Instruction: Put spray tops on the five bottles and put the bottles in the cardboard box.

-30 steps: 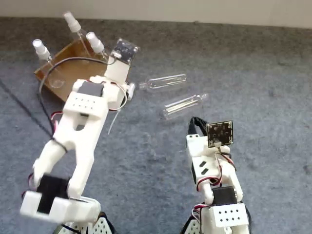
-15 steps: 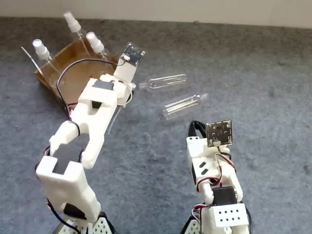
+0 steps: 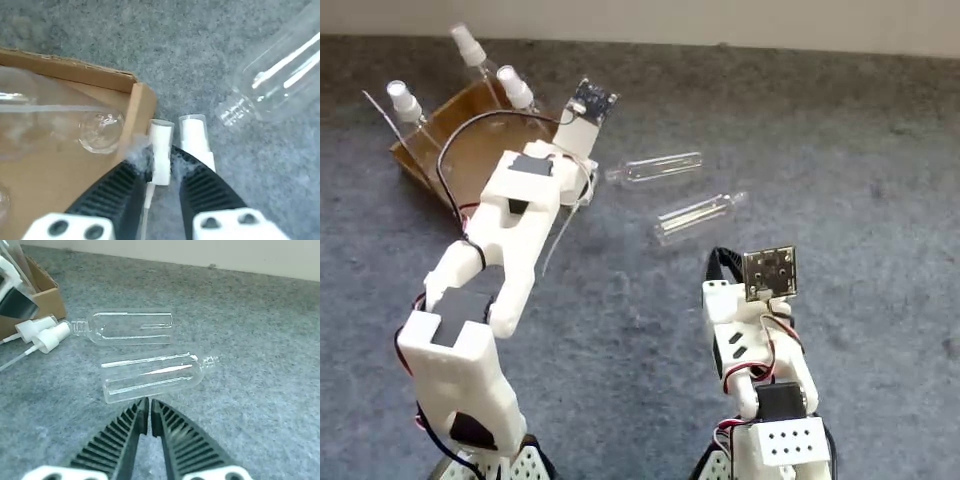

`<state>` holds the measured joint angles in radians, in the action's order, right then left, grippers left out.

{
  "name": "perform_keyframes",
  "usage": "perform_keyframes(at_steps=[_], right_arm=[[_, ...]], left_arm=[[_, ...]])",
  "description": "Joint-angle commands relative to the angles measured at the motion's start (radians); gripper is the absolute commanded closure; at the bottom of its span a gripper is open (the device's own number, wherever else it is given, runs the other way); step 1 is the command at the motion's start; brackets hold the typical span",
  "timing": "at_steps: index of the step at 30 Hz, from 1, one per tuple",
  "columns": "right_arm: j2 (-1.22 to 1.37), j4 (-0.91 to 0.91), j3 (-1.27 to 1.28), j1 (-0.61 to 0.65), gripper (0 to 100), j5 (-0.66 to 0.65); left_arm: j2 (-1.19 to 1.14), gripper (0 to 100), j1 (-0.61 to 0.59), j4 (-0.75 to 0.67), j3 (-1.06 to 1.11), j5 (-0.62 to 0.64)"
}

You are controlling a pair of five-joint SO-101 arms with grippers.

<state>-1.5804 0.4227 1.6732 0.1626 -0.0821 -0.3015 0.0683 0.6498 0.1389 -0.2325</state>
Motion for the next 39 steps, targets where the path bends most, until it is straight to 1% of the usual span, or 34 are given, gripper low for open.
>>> perform_keyframes(at_steps=[1,11,18,26,29,33,36,39], right_arm=[[-0.007,0.008,0.143,-0.008,98.7,-0.002],[-0.007,0.01,0.143,-0.008,98.7,-0.003],[-0.005,0.01,0.143,-0.008,98.7,-0.003],[-0.005,0.01,0.143,-0.008,98.7,-0.006],[-0.005,0.01,0.143,-0.008,98.7,-0.006],[-0.005,0.01,0.143,-0.008,98.7,-0.008],[-0.002,0.01,0.143,-0.01,98.7,-0.008],[-0.002,0.01,0.143,-0.01,98.7,-0.008]], left_arm=[[0.005,99,-0.028,-0.017,-0.065,-0.009],[-0.001,99,-0.036,-0.018,-0.038,-0.009],[-0.101,99,-0.038,-0.02,-0.05,-0.009],[-0.108,99,-0.025,-0.017,-0.048,-0.008],[-0.108,99,0.008,-0.015,-0.039,-0.008],[-0.105,99,0.101,-0.009,-0.045,-0.008],[-0.074,99,0.159,0.071,-0.082,-0.008],[-0.015,99,0.173,0.163,-0.124,-0.008]])
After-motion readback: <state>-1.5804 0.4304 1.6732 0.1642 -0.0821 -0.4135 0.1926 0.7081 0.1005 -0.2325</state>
